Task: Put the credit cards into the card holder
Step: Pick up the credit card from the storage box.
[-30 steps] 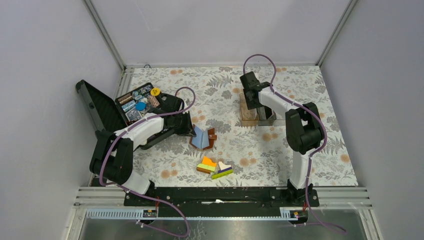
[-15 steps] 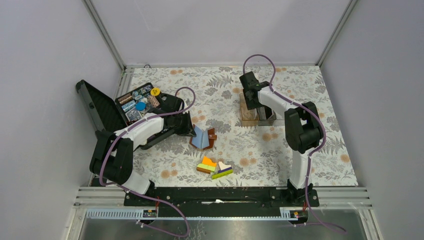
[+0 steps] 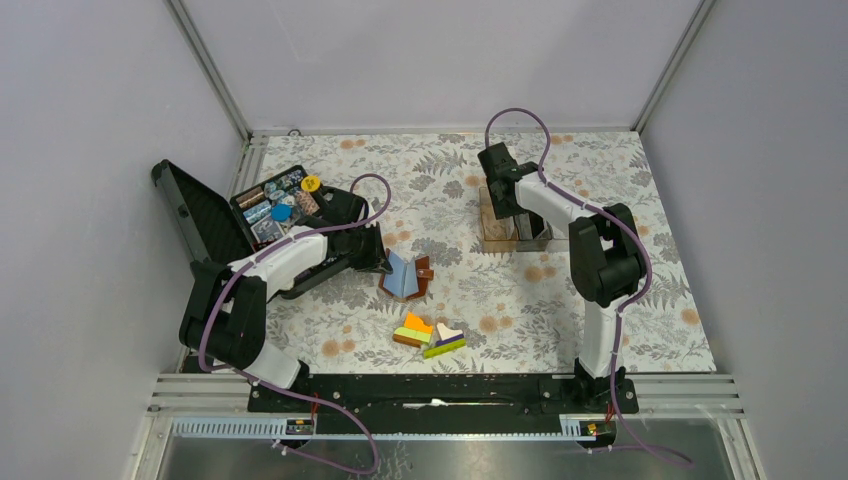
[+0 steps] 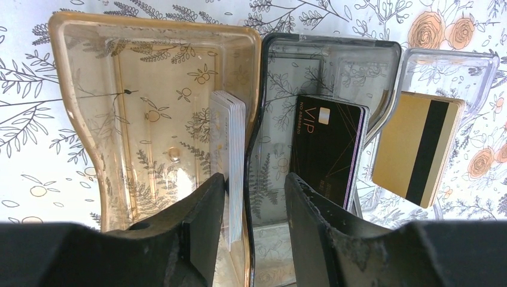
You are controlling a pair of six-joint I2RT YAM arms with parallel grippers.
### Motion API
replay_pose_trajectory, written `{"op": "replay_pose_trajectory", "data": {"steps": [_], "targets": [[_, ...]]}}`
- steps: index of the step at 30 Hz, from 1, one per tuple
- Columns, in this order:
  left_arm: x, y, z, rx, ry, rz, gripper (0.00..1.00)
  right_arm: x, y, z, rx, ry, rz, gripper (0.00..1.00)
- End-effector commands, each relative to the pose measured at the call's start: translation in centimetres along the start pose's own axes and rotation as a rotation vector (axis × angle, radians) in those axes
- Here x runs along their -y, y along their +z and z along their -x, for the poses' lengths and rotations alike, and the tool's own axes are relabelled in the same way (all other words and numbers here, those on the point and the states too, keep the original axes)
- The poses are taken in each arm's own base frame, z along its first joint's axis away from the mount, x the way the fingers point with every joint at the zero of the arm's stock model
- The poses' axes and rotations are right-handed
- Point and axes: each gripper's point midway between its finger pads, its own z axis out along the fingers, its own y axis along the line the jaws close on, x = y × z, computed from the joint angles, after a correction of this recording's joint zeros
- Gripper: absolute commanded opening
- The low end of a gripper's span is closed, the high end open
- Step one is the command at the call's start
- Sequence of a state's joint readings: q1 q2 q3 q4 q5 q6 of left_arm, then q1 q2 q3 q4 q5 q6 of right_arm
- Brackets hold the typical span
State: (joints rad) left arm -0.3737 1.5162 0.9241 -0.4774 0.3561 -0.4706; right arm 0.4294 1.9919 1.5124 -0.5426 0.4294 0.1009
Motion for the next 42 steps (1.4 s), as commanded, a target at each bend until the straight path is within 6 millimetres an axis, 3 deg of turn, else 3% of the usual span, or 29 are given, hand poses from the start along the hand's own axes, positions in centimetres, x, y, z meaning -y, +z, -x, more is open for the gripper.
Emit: {"op": "replay_pose_trajectory", "data": {"steps": [1, 42], "targets": [[1.3, -0.6, 1.7, 0.038, 0.029, -0.044, 0.0, 0.9, -1.9, 2.1, 0.056, 0.012, -0.024, 0.48], [1.4, -0.6, 1.7, 0.037, 0.029, -0.046, 0.0, -1.6, -2.1, 1.8, 0.029, 0.006, 0.08, 0.0]]}}
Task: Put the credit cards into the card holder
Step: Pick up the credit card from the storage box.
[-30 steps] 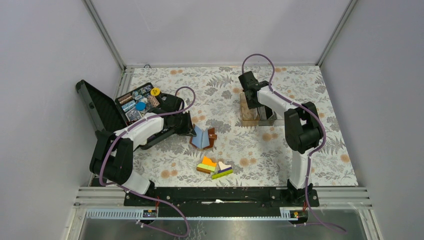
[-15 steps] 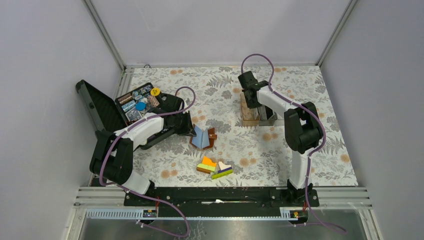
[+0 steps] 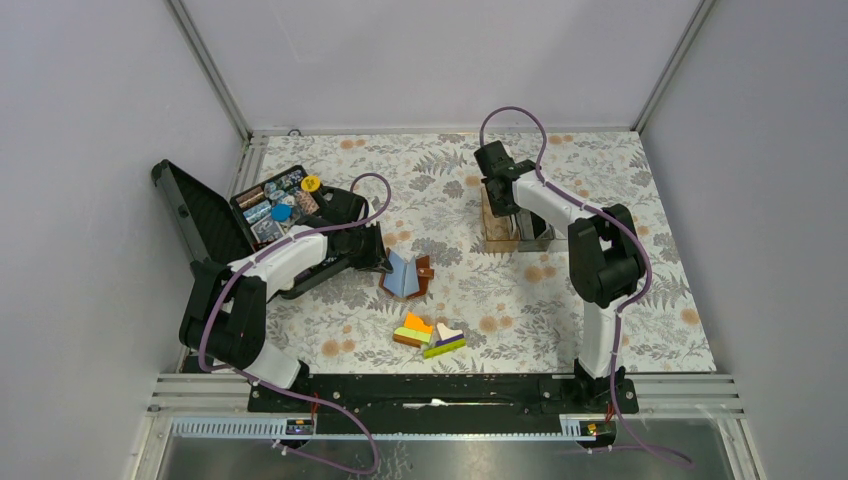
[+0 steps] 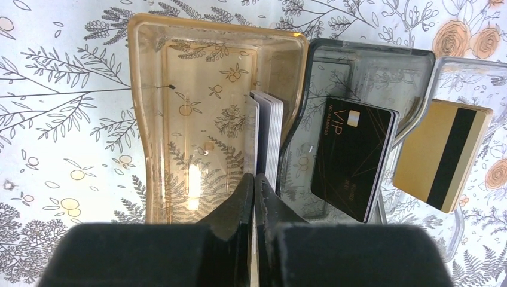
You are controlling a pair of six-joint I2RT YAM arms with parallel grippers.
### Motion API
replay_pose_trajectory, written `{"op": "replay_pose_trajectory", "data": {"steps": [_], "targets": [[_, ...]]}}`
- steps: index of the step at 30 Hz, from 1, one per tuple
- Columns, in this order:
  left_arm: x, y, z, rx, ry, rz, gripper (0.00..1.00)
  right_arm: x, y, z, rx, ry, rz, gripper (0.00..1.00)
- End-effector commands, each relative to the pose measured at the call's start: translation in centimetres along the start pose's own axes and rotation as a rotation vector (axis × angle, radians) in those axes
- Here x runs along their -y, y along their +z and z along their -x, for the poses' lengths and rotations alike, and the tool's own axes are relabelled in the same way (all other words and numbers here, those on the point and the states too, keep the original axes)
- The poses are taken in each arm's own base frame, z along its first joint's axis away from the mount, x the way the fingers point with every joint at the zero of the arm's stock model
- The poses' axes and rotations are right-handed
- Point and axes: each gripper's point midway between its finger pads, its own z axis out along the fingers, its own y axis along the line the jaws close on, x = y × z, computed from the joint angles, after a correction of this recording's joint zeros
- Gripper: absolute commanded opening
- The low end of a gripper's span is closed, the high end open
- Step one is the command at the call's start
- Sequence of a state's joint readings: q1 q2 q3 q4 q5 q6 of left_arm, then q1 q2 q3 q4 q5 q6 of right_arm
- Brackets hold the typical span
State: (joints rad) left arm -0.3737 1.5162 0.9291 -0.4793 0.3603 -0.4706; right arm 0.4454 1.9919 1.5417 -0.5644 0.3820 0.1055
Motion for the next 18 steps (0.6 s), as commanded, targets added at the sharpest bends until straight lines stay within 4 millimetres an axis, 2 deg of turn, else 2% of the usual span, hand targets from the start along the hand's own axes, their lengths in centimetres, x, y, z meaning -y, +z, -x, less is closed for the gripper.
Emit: {"op": "replay_pose_trajectory", "data": {"steps": [1, 8, 13, 18], "targets": [[1.2, -0.5, 1.6, 0.036, 0.028, -0.039, 0.0, -0.4, -1.4, 1.3, 0.024, 0.014, 0.032, 0.0], [1.1, -1.1, 1.8, 0.071, 0.017, -0.028, 0.0, -0.9, -3.1, 2.6, 0.065, 0.052, 0.091, 0.0], [1.5, -1.6, 2.0, 0.121, -0.015, -0.05, 0.0, -0.8, -5.5, 4.0, 0.121, 0.095, 0.129, 0.0], [1.3, -2.7, 2.5, 0.2, -0.037, -0.031, 0.0, -0.4, -8.8, 5.1, 0.195, 0.158, 0.183, 0.0]]}}
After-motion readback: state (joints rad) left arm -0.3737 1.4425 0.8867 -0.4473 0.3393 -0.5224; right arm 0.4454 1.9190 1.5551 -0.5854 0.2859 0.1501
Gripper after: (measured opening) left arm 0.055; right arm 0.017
